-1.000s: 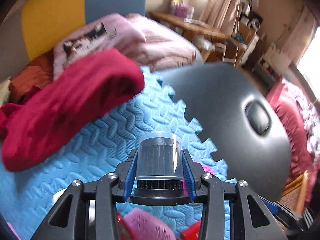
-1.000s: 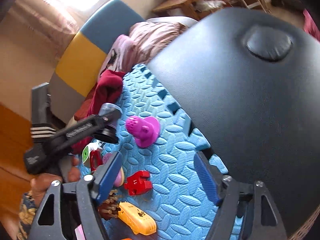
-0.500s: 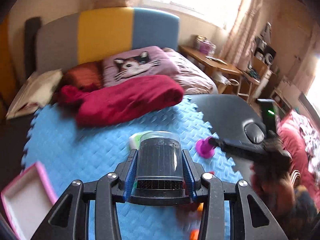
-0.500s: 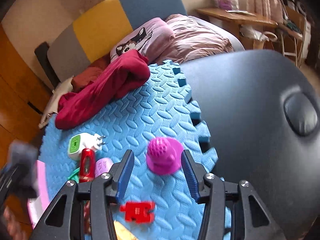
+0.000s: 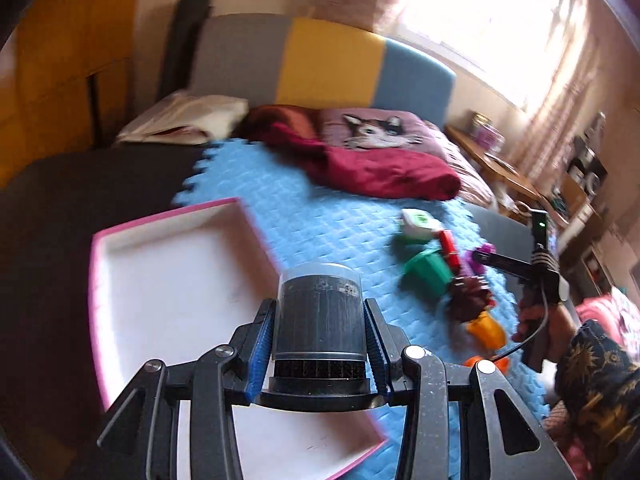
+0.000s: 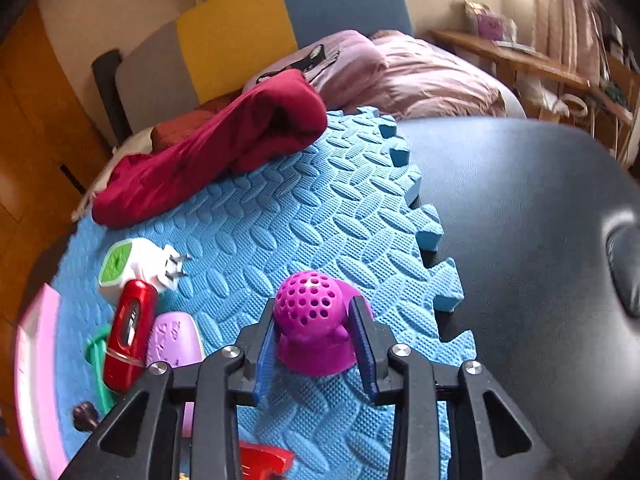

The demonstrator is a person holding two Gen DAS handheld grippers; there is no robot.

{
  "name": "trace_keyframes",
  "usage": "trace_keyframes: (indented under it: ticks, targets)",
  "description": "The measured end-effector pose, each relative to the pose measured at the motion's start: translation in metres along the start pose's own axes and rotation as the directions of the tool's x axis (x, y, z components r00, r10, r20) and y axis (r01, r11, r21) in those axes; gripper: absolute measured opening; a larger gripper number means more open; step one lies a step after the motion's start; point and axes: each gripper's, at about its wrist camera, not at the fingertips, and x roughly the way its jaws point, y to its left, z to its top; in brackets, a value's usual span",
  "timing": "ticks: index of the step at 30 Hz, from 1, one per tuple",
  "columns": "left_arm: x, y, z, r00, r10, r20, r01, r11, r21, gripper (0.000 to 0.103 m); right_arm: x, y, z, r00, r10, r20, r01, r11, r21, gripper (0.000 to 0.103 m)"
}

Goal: Organize rigid objects
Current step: 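Carry the black cup to the white tray while right gripper grasps magenta suction toy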

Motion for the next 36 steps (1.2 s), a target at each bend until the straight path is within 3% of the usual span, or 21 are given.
trace_keyframes:
  ticks: [4,11,16,19,26,33,36]
  targets:
    - [-0.012,0.042,-0.022,0.997,0.071,-0.012,-0.072,0.994,-0.077,0.043,0.002,0.018,-0.005,0.996,-0.086,0.039,0.090,0.989,-0.120,0.034]
    - [-0.017,0.095,-0.051,0.991,0.122,-0.056,-0.132,0.966,-0.223,0.043,0.003,0.016,-0.004,0.995,-0.095,0.045,0.099,0.988,-0.120,0.034]
    - [-0.006,0.093,-0.020,0.997,0.067,-0.042,-0.076,0.963,-0.258,0.043,0.003,0.018,-0.005,0.994,-0.102,0.049,0.107,0.986,-0.124,0.034]
    - [0.013,0.084,0.008,0.997,0.082,-0.009,-0.082,0.968,-0.236,0.043,0.003,0.019,-0.005,0.993,-0.104,0.051,0.110,0.986,-0.125,0.034]
    - [0.080,0.091,0.053,0.991,0.125,-0.057,-0.135,0.958,-0.252,0.043,0.003,0.018,-0.005,0.993,-0.105,0.053,0.111,0.986,-0.123,0.034]
    - [0.130,0.098,0.069,0.985,0.134,-0.106,-0.158,0.953,-0.259,0.043,0.004,0.017,-0.004,0.993,-0.105,0.053,0.111,0.987,-0.120,0.034]
    - [0.131,0.095,0.066,0.983,0.160,-0.094,-0.178,0.956,-0.232,0.045,0.004,0.017,-0.003,0.993,-0.105,0.053,0.111,0.987,-0.120,0.034]
